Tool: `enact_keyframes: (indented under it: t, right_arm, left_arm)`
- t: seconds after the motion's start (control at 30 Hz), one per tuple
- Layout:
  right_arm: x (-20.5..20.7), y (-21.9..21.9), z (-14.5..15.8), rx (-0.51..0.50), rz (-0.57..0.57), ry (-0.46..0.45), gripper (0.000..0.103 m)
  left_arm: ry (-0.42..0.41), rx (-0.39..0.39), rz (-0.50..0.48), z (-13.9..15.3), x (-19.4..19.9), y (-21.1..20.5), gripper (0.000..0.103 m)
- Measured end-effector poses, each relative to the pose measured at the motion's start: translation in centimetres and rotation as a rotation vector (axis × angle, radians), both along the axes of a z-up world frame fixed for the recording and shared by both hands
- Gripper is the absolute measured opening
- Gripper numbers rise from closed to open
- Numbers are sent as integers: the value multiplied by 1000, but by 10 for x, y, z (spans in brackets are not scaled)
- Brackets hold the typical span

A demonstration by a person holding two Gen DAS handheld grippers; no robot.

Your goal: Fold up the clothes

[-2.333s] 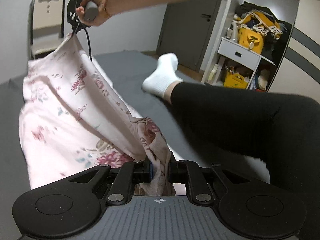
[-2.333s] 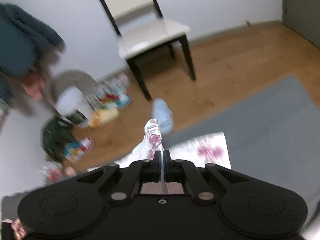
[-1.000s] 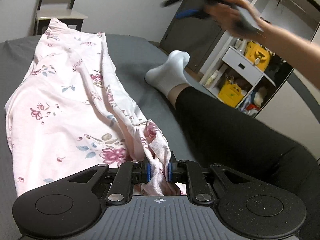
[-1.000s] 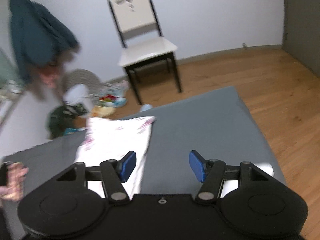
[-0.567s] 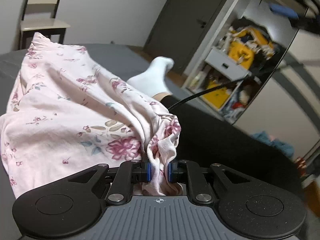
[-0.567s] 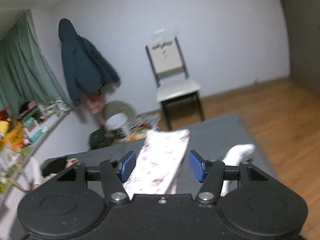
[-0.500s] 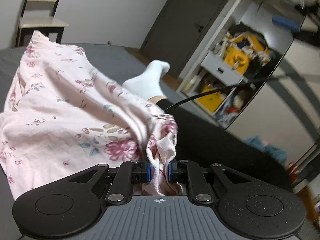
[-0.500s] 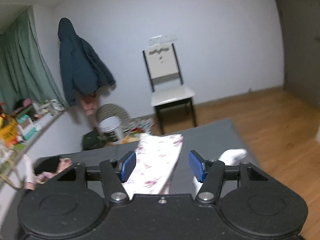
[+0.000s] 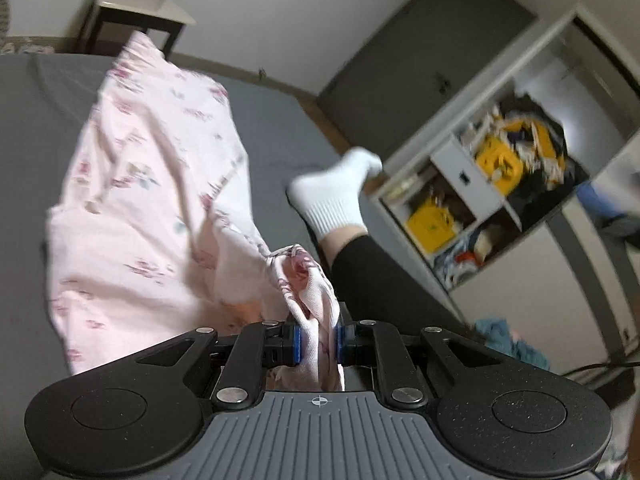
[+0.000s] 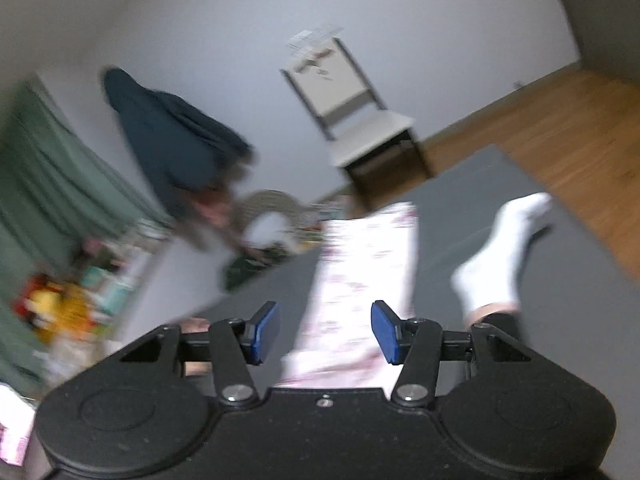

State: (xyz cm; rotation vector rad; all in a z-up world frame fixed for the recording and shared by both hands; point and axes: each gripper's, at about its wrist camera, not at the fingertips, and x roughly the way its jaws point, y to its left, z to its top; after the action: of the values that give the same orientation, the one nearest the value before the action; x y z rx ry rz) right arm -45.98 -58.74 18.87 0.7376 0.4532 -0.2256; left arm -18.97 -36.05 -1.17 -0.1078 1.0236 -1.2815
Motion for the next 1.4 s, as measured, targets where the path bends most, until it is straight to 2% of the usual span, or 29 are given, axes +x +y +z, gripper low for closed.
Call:
enact_keyframes:
  t: [0.03,0.1,0.2,0.27,0.3,0.33,0.4,0.43,0.47,0.5,0.57,0.73,0.8,0.87,0.93,1.07,1.1,1.13,1.23,1.33,1.4]
  right_arm:
    - [-7,7,8,24,9,-26,51]
    - [-5,15,3,20,-6,11,51]
    - [-2,27,-6,15,-28,66,52]
    - [9,28,-26,33,-36,128,52]
    - [19,25,-42,52,-40,162,52]
    - [25,25,-59,65,-47,185,52]
    - [37,24,-91,73,-69,237,52]
    - [43,23,-107,68,-82,271,52]
    - [51,21,-122,63,-94,303,52]
    - [60,19,-136,58,-106,326,52]
    - [72,22,-157,58,-122,373,51]
    - [74,25,-195,198,-81,488,50]
    - [71,35,-207,224,-43,555,49]
    - [71,48,-215,265,4,590,49]
    - [71,61,-223,310,46,612,48]
    - [83,91,-234,287,86,706,46]
    - [86,95,-238,269,80,738,43]
    - [88,99,-242,253,74,769,31]
    - [85,100,-250,258,51,835,16]
    - [79,93,-244,284,32,816,8]
    - [75,93,-225,247,17,746,7]
  left_arm:
    - [-4,12,-24,-5,-10,-9,14]
    - [-13,34,-73,-14,-30,-28,14]
    - [-51,128,-127,-36,-70,-50,14]
    - [-129,219,-134,-50,-94,-63,16]
    - [-172,258,-128,-57,-104,-67,21]
    - [-202,278,-127,-63,-112,-69,31]
    - [-230,242,-124,-63,-125,-66,54]
    - [-245,222,-131,-61,-131,-63,81]
    - [-263,204,-140,-57,-136,-60,99]
    - [-281,185,-149,-54,-141,-56,102]
    - [-345,146,-164,-41,-147,-40,102]
    - [-515,63,-151,-13,-149,26,102]
    - [-616,89,-145,-14,-149,53,102]
    - [-699,156,-170,-19,-147,70,102]
    - [-730,180,-194,-23,-146,81,102]
    - [-780,225,-209,-37,-149,80,102]
    - [-798,235,-213,-42,-153,77,102]
    - [-808,235,-218,-43,-155,79,102]
    - [-825,231,-233,-44,-161,84,102]
    - [-817,225,-251,-45,-164,85,102]
    - [-817,213,-253,-47,-166,86,102]
